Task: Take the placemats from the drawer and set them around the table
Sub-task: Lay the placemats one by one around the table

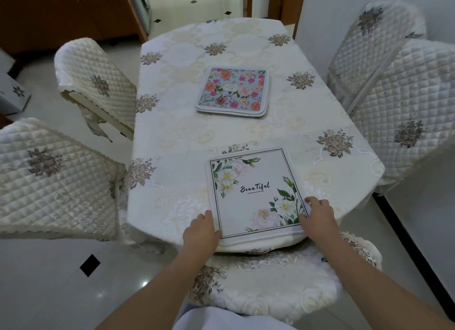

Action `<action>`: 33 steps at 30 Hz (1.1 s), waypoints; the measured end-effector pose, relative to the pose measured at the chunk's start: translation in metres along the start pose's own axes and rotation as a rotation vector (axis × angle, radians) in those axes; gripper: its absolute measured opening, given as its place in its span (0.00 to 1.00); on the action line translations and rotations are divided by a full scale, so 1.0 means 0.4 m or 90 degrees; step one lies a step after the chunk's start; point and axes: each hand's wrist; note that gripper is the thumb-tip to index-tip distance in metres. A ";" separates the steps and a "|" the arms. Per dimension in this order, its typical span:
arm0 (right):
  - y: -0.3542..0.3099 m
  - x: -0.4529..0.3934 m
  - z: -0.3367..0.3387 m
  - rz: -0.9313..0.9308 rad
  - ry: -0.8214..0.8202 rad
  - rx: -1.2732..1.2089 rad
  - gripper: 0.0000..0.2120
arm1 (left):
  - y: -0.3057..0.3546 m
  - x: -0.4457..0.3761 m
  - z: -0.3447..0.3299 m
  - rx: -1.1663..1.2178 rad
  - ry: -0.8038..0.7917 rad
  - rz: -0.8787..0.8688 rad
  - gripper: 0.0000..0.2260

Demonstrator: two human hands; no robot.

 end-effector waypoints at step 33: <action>-0.456 -0.249 -0.019 0.227 -0.086 0.182 0.31 | 0.018 -0.425 0.137 -0.070 -0.067 -0.225 0.36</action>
Point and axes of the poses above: each hand's wrist, its own x-axis away from the middle knuckle, its own z-axis out of the back of the hand, y = z × x, and after that the axes turned 11 degrees about x, right-handed
